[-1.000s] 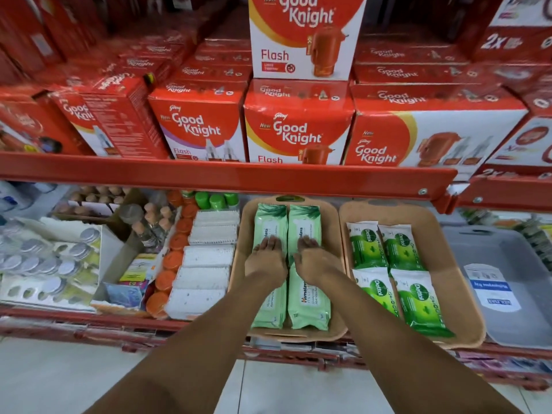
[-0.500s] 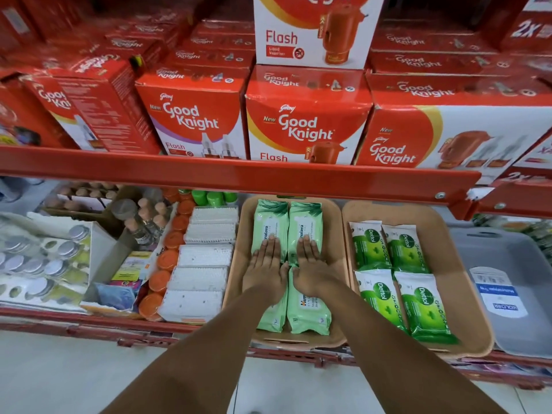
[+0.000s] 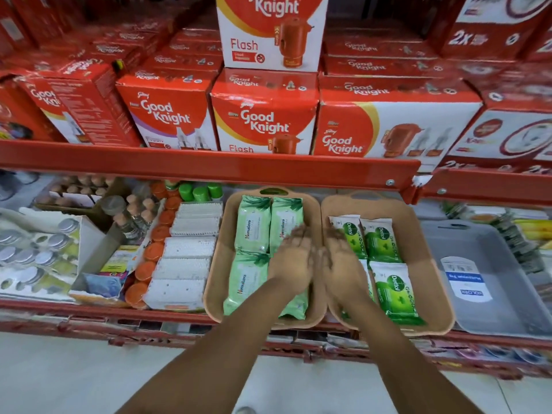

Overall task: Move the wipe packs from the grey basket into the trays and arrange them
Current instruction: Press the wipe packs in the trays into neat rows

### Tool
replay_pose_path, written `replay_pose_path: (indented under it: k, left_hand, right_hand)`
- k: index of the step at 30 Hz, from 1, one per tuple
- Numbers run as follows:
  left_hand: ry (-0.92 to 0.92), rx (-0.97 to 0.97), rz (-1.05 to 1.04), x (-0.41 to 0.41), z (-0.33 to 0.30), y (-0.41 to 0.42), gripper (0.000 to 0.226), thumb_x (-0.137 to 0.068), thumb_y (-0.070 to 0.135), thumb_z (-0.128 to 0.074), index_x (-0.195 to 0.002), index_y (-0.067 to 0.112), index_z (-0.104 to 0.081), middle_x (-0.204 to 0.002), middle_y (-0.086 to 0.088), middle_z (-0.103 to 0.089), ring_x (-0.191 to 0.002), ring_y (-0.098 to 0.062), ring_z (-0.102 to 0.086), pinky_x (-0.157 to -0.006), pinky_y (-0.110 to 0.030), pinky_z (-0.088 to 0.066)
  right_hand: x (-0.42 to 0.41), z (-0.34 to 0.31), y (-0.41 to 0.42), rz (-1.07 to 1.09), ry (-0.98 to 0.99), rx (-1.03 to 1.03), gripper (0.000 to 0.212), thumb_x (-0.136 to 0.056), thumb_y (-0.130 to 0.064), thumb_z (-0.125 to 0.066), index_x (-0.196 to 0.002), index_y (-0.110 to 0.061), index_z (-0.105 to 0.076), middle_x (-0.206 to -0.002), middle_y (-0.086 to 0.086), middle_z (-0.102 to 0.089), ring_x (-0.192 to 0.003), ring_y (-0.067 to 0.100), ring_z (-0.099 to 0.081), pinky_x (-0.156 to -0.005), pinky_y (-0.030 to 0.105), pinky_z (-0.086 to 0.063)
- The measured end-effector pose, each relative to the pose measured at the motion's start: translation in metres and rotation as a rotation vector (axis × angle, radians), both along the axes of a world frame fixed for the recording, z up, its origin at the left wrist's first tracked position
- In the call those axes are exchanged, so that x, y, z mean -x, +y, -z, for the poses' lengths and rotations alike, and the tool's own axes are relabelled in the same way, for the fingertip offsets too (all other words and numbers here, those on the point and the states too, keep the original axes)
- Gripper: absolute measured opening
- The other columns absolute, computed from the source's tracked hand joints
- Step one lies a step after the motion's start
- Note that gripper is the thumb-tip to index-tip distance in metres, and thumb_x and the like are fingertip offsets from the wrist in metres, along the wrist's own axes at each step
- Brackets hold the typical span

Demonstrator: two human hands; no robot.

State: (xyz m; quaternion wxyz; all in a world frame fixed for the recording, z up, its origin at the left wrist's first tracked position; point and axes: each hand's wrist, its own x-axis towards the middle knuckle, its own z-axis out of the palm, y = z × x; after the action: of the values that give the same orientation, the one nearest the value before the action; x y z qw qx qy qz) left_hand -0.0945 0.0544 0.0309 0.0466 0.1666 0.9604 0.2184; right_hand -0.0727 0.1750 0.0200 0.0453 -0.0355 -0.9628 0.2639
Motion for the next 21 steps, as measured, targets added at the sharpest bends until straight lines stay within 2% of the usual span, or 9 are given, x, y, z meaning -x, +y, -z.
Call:
replay_pose_path:
  k: [2,5,8,11,14,16,18,21]
  left_hand:
    - [0.012,0.042,0.079,-0.005,-0.006,0.036,0.053,-0.095,0.018,-0.036,-0.146,0.009,-0.025,-0.152,-0.014,-0.029,-0.138,-0.029,-0.027,-0.109,-0.034,-0.027]
    - [-0.05,0.153,0.136,-0.003,0.003,0.083,0.059,-0.093,0.019,-0.041,-0.147,0.008,-0.021,-0.156,-0.012,-0.021,-0.14,-0.028,-0.026,-0.109,-0.036,-0.029]
    - [-0.162,0.226,0.136,0.006,0.024,0.112,0.058,-0.094,0.019,-0.04,-0.146,0.006,-0.021,-0.157,-0.011,-0.018,-0.144,-0.025,-0.018,-0.118,-0.034,-0.019]
    - [-0.196,0.251,0.098,0.008,0.039,0.124,0.052,-0.096,0.024,-0.032,-0.143,0.003,-0.029,-0.156,-0.014,-0.022,-0.144,-0.025,-0.019,-0.118,-0.036,-0.018]
    - [-0.144,0.224,0.035,0.005,0.051,0.128,0.052,-0.097,0.027,-0.027,-0.144,0.004,-0.029,-0.156,-0.013,-0.022,-0.144,-0.024,-0.02,-0.118,-0.035,-0.014]
    - [-0.126,0.207,-0.003,0.0,0.057,0.131,0.054,-0.097,0.029,-0.026,-0.145,0.005,-0.024,-0.157,-0.013,-0.019,-0.145,-0.023,-0.017,-0.118,-0.034,-0.01]
    - [-0.148,0.197,-0.034,-0.004,0.063,0.136,0.056,-0.098,0.03,-0.022,-0.148,0.004,-0.015,-0.159,-0.013,-0.011,-0.146,-0.022,-0.009,-0.119,-0.033,-0.005]
    - [-0.189,0.195,-0.082,-0.008,0.069,0.141,0.058,-0.099,0.03,-0.017,-0.15,0.006,-0.002,-0.16,-0.011,0.0,-0.147,-0.02,0.0,-0.12,-0.032,0.001]
  right_hand:
    - [-0.001,0.004,0.038,0.061,-0.075,-0.04,0.043,-0.097,-0.019,-0.037,-0.138,-0.008,-0.043,-0.144,0.018,-0.044,-0.129,0.033,-0.046,-0.098,0.041,-0.045]
    - [0.003,0.015,0.085,0.087,-0.234,-0.122,0.049,-0.097,-0.018,-0.039,-0.145,-0.008,-0.035,-0.15,0.019,-0.036,-0.133,0.035,-0.042,-0.101,0.044,-0.044]
    - [0.007,0.024,0.111,0.066,-0.311,-0.168,0.046,-0.095,-0.025,-0.035,-0.134,-0.005,-0.048,-0.133,0.024,-0.053,-0.121,0.038,-0.051,-0.098,0.043,-0.045]
    - [0.007,0.029,0.12,0.057,-0.303,-0.181,0.032,-0.095,-0.021,-0.04,-0.119,-0.007,-0.055,-0.121,0.018,-0.06,-0.11,0.035,-0.058,-0.09,0.041,-0.049]
    - [0.005,0.035,0.122,0.049,-0.263,-0.192,0.031,-0.095,-0.02,-0.04,-0.12,-0.009,-0.055,-0.122,0.013,-0.061,-0.11,0.029,-0.059,-0.086,0.035,-0.049]
    - [0.002,0.041,0.123,0.035,-0.226,-0.201,0.041,-0.096,-0.022,-0.039,-0.132,-0.007,-0.049,-0.135,0.014,-0.055,-0.123,0.027,-0.053,-0.098,0.034,-0.044]
    - [0.0,0.046,0.123,0.007,-0.225,-0.212,0.052,-0.097,-0.027,-0.033,-0.143,-0.005,-0.037,-0.149,0.015,-0.041,-0.138,0.026,-0.038,-0.113,0.033,-0.03]
    - [-0.001,0.054,0.122,-0.03,-0.256,-0.21,0.063,-0.095,-0.034,-0.019,-0.15,-0.004,-0.021,-0.158,0.014,-0.024,-0.147,0.023,-0.019,-0.122,0.032,-0.012]
